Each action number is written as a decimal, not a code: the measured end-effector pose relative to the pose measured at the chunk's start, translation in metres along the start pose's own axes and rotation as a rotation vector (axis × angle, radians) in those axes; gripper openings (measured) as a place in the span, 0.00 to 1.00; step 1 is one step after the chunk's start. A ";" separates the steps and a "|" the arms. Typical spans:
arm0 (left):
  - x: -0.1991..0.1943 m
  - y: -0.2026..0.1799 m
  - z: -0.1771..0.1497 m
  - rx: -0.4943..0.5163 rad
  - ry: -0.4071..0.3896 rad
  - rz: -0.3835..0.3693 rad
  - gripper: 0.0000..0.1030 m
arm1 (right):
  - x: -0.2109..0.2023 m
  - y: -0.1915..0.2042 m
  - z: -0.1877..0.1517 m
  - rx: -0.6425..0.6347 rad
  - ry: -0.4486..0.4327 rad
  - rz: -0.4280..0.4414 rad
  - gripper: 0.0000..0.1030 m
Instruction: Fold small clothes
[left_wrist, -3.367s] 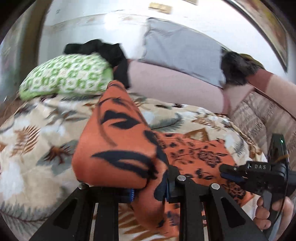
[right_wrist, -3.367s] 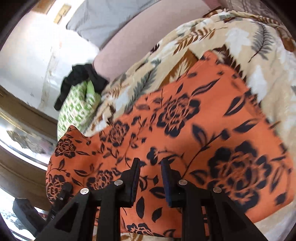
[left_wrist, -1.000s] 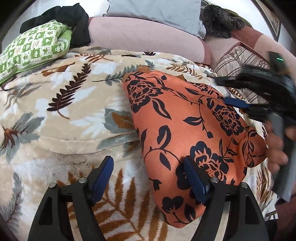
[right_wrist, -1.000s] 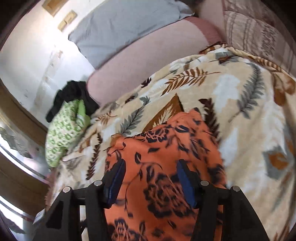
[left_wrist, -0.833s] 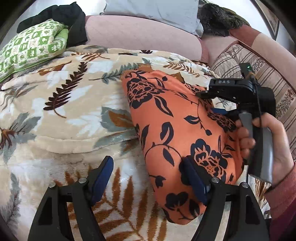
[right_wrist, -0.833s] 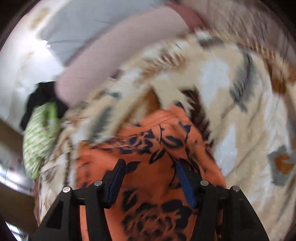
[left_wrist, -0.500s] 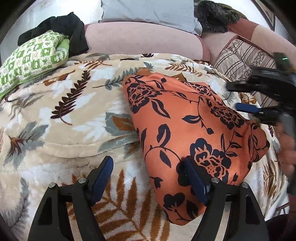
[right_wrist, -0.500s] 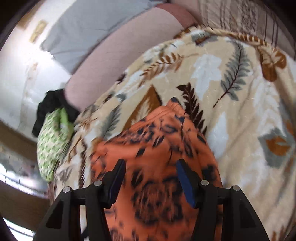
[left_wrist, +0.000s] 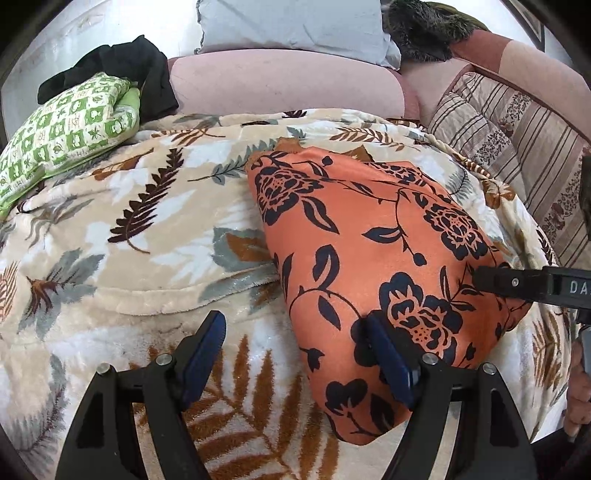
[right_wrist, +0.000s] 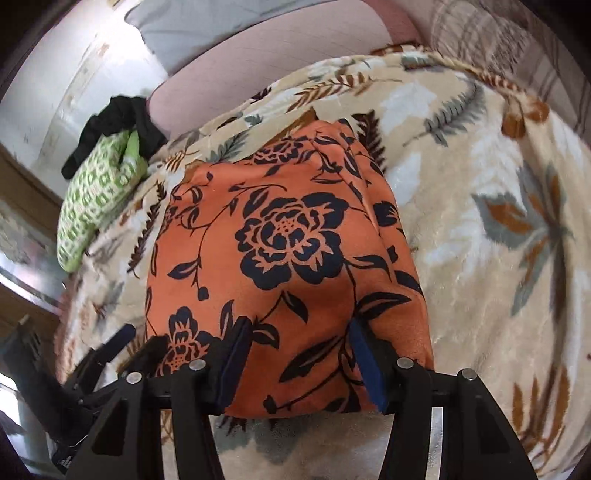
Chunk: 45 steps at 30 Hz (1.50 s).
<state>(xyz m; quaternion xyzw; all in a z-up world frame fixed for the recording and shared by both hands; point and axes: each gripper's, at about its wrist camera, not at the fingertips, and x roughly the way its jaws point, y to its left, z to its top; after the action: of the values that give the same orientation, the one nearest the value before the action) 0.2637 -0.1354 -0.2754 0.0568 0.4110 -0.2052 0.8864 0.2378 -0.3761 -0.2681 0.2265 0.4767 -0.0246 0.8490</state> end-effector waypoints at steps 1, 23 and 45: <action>0.000 0.000 0.000 -0.003 0.001 -0.002 0.77 | -0.001 0.001 0.000 0.002 -0.007 0.004 0.58; 0.002 0.001 0.001 -0.010 -0.006 0.012 0.81 | 0.005 -0.003 0.040 0.123 -0.049 0.088 0.58; 0.005 -0.006 0.007 -0.002 0.000 0.042 0.81 | 0.043 -0.001 0.079 0.144 -0.041 0.139 0.58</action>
<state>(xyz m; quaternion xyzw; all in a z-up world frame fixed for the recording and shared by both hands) 0.2691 -0.1442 -0.2737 0.0643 0.4099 -0.1861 0.8906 0.3242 -0.4017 -0.2690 0.3188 0.4394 -0.0044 0.8398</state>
